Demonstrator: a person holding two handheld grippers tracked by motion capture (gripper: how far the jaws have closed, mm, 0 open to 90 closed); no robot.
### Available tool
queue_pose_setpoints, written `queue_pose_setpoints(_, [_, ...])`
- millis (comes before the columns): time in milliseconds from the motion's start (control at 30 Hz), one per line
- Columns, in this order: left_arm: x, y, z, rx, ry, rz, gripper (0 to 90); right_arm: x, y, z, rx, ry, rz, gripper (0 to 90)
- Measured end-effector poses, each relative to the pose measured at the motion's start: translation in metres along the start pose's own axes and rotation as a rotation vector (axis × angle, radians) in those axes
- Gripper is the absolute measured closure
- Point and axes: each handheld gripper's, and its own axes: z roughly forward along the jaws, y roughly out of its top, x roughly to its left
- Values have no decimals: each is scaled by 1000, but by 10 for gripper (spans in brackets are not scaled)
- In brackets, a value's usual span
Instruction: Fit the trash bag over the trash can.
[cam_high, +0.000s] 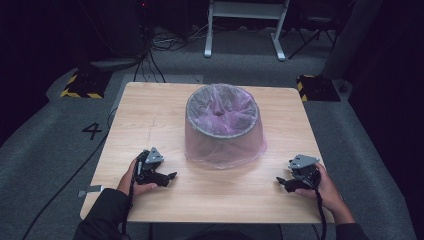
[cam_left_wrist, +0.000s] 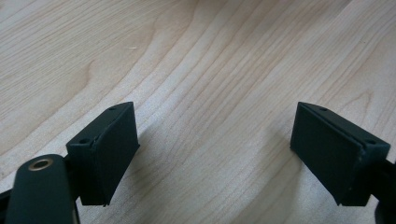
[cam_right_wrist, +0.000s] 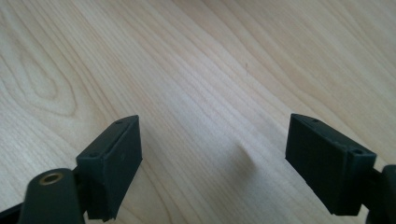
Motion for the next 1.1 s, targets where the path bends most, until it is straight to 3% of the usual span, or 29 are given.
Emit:
queue_pose_setpoints(267, [0,0,0,0,0,0,149,-2,-16,1,-78,30,80,177])
queue_pose_setpoints(400, [0,0,0,0,0,0,149,-7,-29,3,-146,60,178,153])
queue_pose_setpoints(500, [0,0,0,0,0,0,149,-11,-34,4,-145,82,237,147])
queue_pose_setpoints(1100, [0,0,0,1,2,2,148,-11,-33,5,-138,64,253,124])
